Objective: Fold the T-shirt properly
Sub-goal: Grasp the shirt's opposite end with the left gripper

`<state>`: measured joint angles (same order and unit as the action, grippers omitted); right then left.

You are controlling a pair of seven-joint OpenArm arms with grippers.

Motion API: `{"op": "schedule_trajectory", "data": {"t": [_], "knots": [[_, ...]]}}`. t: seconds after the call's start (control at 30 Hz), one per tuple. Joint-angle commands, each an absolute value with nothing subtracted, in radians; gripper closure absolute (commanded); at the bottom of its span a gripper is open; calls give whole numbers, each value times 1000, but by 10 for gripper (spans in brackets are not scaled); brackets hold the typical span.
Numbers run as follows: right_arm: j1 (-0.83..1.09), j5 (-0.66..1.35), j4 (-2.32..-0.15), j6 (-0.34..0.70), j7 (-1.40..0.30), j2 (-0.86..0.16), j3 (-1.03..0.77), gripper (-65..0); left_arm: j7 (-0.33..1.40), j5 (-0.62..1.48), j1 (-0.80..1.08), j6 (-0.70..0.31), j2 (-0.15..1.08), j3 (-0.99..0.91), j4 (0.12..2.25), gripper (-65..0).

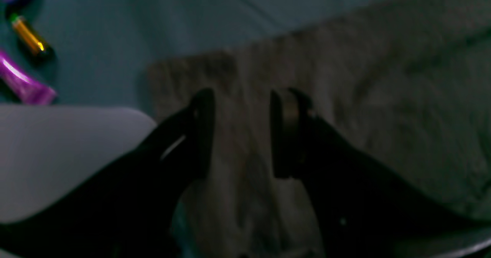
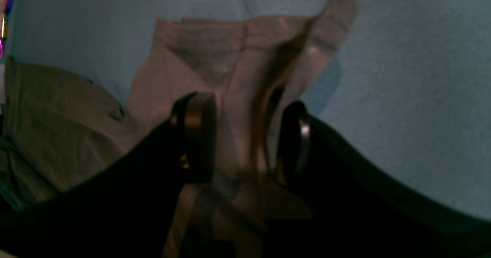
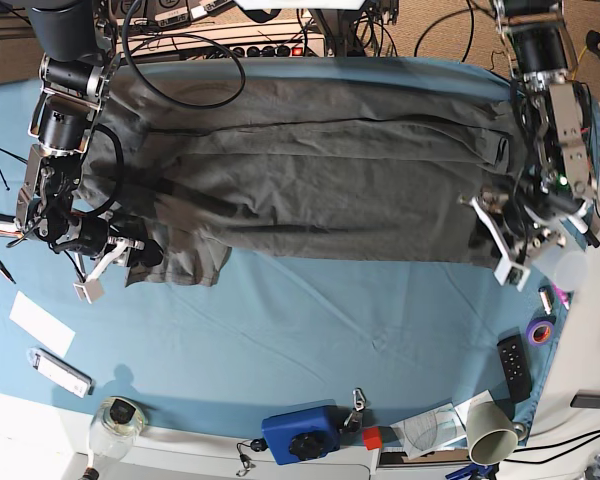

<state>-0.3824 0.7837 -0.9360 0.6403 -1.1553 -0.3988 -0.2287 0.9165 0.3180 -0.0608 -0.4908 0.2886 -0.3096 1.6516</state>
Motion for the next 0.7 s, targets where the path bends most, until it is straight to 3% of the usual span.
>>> {"op": "schedule_trajectory", "data": {"t": [0.0, 0.23, 0.67], "knots": [[-396, 766, -945, 639, -1177, -413, -230, -262, 897, 324, -89, -491, 300, -314, 1657, -245], [-396, 766, -945, 639, -1176, -413, -230, -262, 896, 276, -150, -486, 299, -313, 1583, -245], [-396, 759, -945, 640, -1175, -413, -230, -262, 828, 95, -182, -341, 300, -290, 1434, -245]]}}
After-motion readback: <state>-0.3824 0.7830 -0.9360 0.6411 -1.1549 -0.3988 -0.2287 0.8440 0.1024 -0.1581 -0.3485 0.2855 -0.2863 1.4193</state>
